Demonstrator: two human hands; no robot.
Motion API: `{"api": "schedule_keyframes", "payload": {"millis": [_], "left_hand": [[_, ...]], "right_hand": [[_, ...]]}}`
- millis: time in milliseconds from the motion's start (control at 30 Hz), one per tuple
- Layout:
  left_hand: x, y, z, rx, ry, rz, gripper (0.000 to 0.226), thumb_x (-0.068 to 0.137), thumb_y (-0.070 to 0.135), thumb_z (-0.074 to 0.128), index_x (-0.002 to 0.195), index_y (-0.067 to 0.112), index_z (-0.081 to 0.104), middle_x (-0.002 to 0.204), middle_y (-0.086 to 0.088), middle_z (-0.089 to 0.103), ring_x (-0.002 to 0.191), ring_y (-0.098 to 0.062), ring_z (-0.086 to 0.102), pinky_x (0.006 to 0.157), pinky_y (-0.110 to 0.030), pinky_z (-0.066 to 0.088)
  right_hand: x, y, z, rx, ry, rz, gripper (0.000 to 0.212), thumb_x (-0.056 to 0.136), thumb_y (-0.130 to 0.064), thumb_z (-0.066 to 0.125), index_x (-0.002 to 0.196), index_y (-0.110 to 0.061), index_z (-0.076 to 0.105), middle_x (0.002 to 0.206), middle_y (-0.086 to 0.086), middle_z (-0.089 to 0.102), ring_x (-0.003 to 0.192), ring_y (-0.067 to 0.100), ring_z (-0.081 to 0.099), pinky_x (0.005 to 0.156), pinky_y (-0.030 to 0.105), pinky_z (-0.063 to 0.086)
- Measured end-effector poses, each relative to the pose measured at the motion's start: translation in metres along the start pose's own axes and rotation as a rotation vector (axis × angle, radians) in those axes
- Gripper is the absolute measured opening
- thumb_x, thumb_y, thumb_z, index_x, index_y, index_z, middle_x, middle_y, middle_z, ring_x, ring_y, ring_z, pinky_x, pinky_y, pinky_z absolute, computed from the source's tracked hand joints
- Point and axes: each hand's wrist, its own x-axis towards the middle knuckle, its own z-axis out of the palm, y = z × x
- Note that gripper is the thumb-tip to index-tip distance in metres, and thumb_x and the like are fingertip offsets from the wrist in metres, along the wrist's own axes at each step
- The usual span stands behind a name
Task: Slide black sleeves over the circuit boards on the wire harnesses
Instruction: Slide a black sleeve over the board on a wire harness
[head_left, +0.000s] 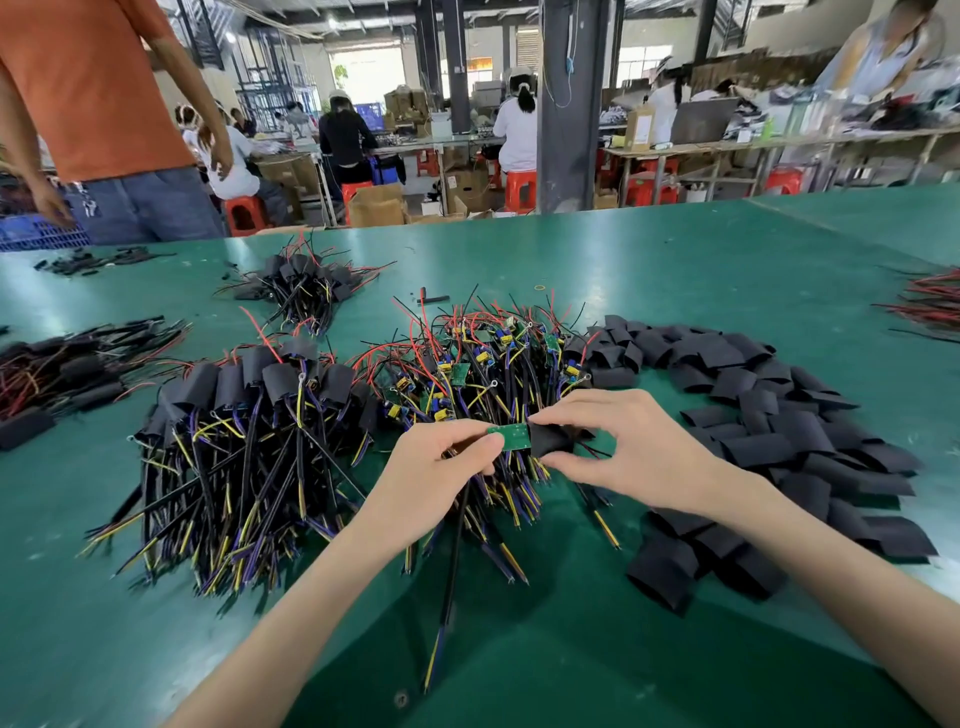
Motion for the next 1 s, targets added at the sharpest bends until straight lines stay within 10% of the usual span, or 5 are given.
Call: {"api": "schedule_keyframes", "payload": {"millis": [433, 700, 1000], "left_hand": [[0.0, -0.001, -0.001, -0.01, -0.071, 0.051, 0.022, 0.093, 0.022, 0.059, 0.094, 0.04, 0.071, 0.065, 0.01, 0.063, 0.067, -0.007, 0.054, 0.072, -0.028, 0.043], [-0.001, 0.001, -0.003, -0.001, -0.138, 0.007, 0.018, 0.095, 0.019, 0.056, 0.095, 0.022, 0.074, 0.061, 0.013, 0.06, 0.061, 0.0, 0.05, 0.064, -0.011, 0.036], [0.0, 0.002, -0.008, -0.022, -0.173, -0.074, 0.033, 0.095, 0.023, 0.055, 0.07, 0.002, 0.059, 0.061, -0.005, 0.048, 0.062, -0.017, 0.036, 0.065, -0.031, 0.025]], "right_hand": [[0.0, 0.001, 0.001, 0.043, -0.017, 0.003, 0.033, 0.079, -0.013, 0.074, 0.111, -0.009, 0.07, 0.098, -0.002, 0.069, 0.084, 0.007, 0.06, 0.084, 0.026, 0.047], [-0.002, -0.001, 0.006, -0.009, -0.04, -0.038, 0.034, 0.079, -0.012, 0.074, 0.112, -0.007, 0.069, 0.102, 0.002, 0.068, 0.086, 0.008, 0.059, 0.085, 0.02, 0.044], [-0.006, -0.001, 0.014, -0.297, -0.083, -0.218, 0.037, 0.081, -0.012, 0.071, 0.116, -0.001, 0.064, 0.099, 0.011, 0.064, 0.085, 0.027, 0.062, 0.079, 0.035, 0.053]]}}
